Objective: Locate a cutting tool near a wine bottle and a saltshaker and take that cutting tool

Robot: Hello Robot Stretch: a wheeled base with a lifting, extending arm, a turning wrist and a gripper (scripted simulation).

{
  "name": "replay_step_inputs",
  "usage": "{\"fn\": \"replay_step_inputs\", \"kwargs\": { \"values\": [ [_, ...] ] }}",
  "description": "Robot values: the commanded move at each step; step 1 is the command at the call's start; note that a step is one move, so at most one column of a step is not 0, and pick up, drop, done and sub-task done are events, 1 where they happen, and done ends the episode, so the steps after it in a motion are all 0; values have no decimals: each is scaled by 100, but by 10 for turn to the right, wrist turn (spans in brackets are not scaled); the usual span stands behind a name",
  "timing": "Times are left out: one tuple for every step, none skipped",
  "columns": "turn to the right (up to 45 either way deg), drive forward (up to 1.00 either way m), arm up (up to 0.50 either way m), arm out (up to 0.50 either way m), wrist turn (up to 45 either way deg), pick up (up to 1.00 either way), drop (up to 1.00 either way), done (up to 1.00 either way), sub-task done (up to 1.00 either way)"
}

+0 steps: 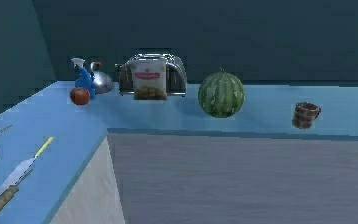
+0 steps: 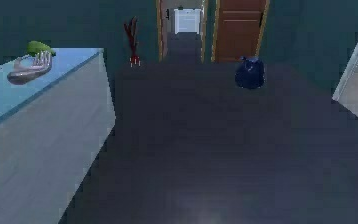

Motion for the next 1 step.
{"fn": "replay_step_inputs", "kwargs": {
  "values": [
    [270,0,0,0,0,0,0,0,0]
  ]
}}
